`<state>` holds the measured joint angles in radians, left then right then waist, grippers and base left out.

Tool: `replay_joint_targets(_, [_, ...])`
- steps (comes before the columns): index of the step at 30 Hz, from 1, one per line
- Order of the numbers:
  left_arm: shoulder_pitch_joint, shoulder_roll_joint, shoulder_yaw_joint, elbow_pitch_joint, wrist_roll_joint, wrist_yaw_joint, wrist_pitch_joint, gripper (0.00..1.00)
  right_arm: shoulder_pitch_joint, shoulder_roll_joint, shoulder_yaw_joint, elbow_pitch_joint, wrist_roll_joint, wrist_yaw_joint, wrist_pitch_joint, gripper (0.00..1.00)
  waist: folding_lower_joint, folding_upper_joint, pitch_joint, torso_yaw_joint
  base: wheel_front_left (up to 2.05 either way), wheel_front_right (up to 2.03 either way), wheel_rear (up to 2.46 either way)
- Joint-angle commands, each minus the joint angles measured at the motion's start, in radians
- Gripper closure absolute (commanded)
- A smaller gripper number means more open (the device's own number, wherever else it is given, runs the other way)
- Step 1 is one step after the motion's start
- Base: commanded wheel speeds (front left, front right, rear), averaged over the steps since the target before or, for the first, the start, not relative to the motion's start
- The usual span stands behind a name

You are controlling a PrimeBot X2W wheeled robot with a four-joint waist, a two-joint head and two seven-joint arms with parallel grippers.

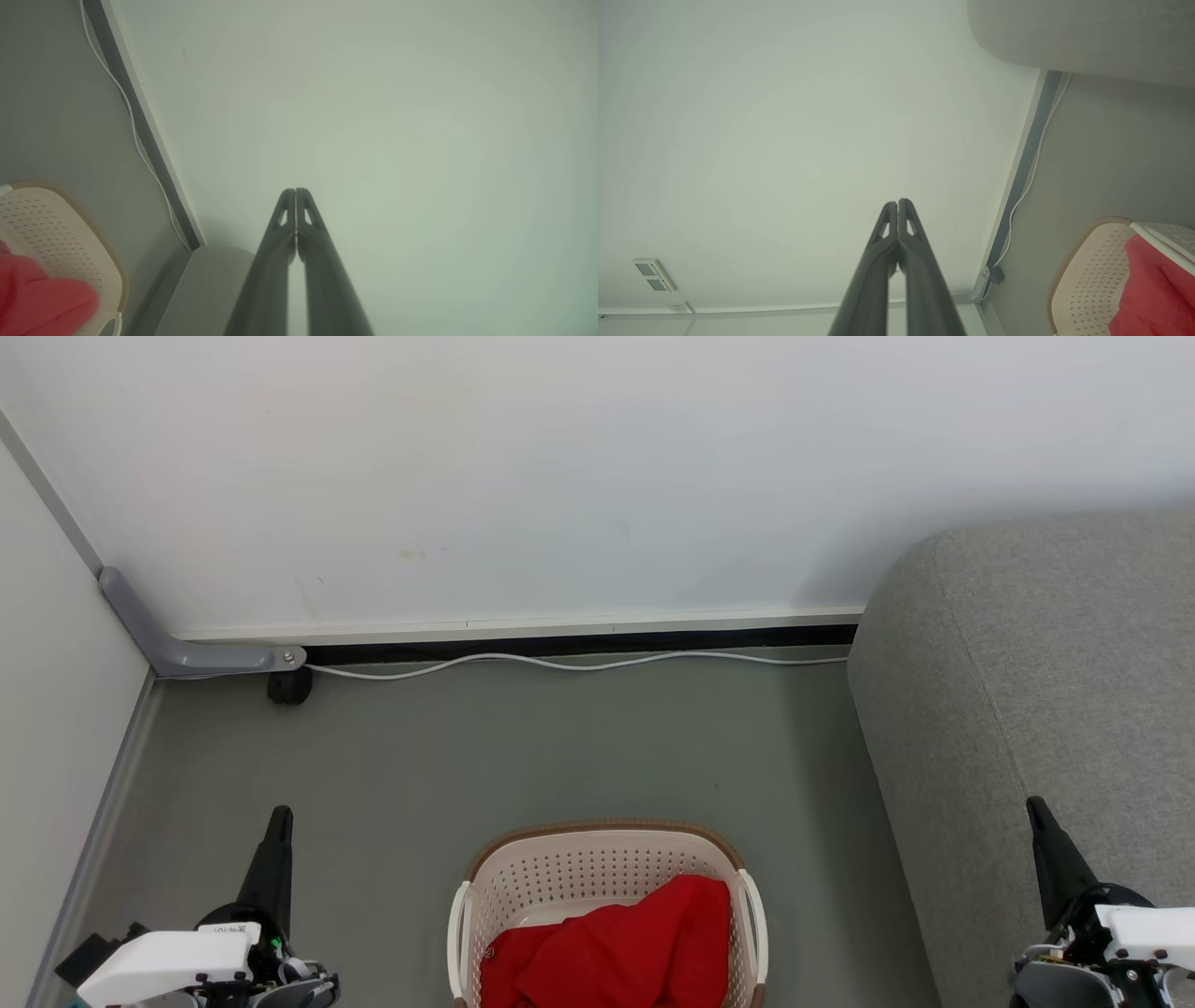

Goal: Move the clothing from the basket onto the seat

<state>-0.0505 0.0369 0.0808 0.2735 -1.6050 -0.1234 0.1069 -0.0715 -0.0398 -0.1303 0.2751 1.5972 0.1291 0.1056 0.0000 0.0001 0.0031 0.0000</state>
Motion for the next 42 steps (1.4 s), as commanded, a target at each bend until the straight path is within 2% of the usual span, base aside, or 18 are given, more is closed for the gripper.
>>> replay_joint_targets(1, [-0.057,0.013,0.033,-0.029,-0.004,-0.007,0.006,1.0,-0.036,-0.01,0.017,-0.03,0.012,0.002,0.007,1.0,0.0,-0.0001,0.0,0.0,0.0,0.0,0.0])
replay_joint_targets(42, [-0.057,0.013,0.033,-0.029,-0.004,-0.007,0.006,1.0,-0.036,-0.01,0.017,-0.03,0.012,0.002,0.007,1.0,0.0,-0.0001,0.0,0.0,0.0,0.0,0.0])
